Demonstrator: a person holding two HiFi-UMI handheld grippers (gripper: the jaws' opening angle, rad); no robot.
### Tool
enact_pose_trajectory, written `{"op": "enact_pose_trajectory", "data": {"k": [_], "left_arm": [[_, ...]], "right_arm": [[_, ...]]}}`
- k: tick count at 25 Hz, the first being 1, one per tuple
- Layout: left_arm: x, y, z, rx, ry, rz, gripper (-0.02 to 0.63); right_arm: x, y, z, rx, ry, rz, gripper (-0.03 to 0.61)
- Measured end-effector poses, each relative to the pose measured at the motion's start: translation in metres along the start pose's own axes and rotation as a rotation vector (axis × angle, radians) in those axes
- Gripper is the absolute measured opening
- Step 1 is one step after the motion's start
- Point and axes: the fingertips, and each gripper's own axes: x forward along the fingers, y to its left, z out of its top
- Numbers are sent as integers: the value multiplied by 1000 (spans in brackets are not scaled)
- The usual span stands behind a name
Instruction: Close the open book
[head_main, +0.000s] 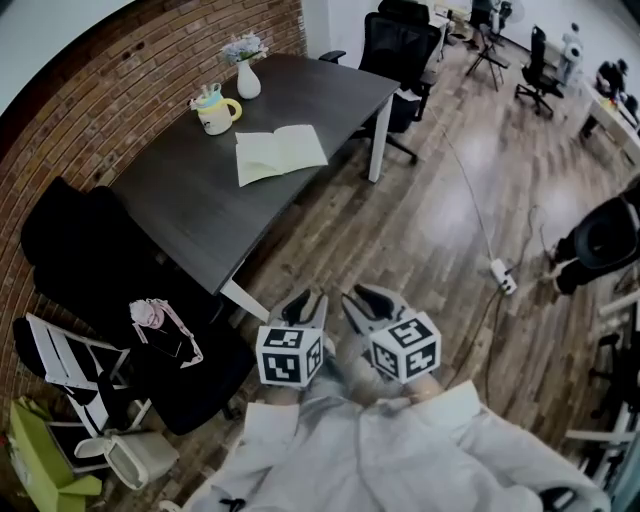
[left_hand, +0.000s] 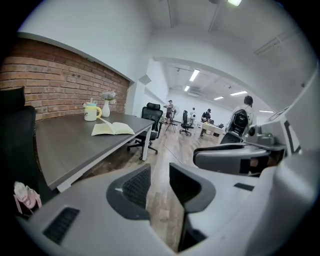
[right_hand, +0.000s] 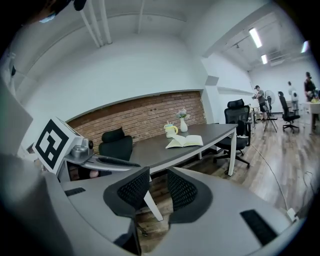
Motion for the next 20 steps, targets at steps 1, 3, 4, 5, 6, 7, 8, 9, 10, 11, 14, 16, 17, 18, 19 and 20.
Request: {"op": "enact_pose_trajectory", "data": {"k": [1, 3, 4, 5, 6, 7, 8, 9, 10, 11, 14, 16, 17, 18, 19, 20], "left_arm": [[7, 11, 10, 2, -3, -1, 98], [19, 33, 30, 8, -9, -3, 98], [25, 43, 40, 11, -11, -5, 98], [32, 54, 49, 14, -13, -7, 98], [39, 63, 56, 17, -15, -11, 98], [46, 71, 63, 21, -16, -15, 98], [53, 79, 70, 27, -17, -21, 98], [60, 87, 76, 33, -17, -26, 98], [67, 94, 83, 40, -17, -32, 98], [73, 101, 88, 47, -16, -37, 98], [93, 120, 103, 64, -9, -53, 98], [103, 129, 111, 68, -6, -63, 98], [106, 133, 114, 66, -6, -65, 98], [109, 137, 116, 62, -6, -66, 98], [112, 141, 117, 57, -4, -66, 98], [114, 143, 116, 52, 0, -66, 98]], "right_arm": [[13, -4, 8, -1, -1, -4, 89], [37, -12, 25, -4, -5, -10, 89], [49, -15, 33, -7, -6, -12, 89], [61, -18, 41, -11, -5, -12, 89], [73, -21, 48, -16, -3, -12, 89], [84, -25, 54, -18, -2, -13, 89], [94, -29, 60, -19, -1, -17, 89], [105, -34, 65, -18, -3, -23, 89], [114, -38, 69, -17, -4, -30, 89], [124, -42, 74, -16, -5, -35, 89], [150, -54, 87, -13, -10, -48, 89], [162, -61, 94, -6, -12, -57, 89], [167, -64, 97, -2, -11, -60, 89], [172, -66, 98, 2, -5, -61, 89], [176, -67, 97, 5, 4, -60, 89], [180, -68, 95, 7, 14, -61, 89]]}}
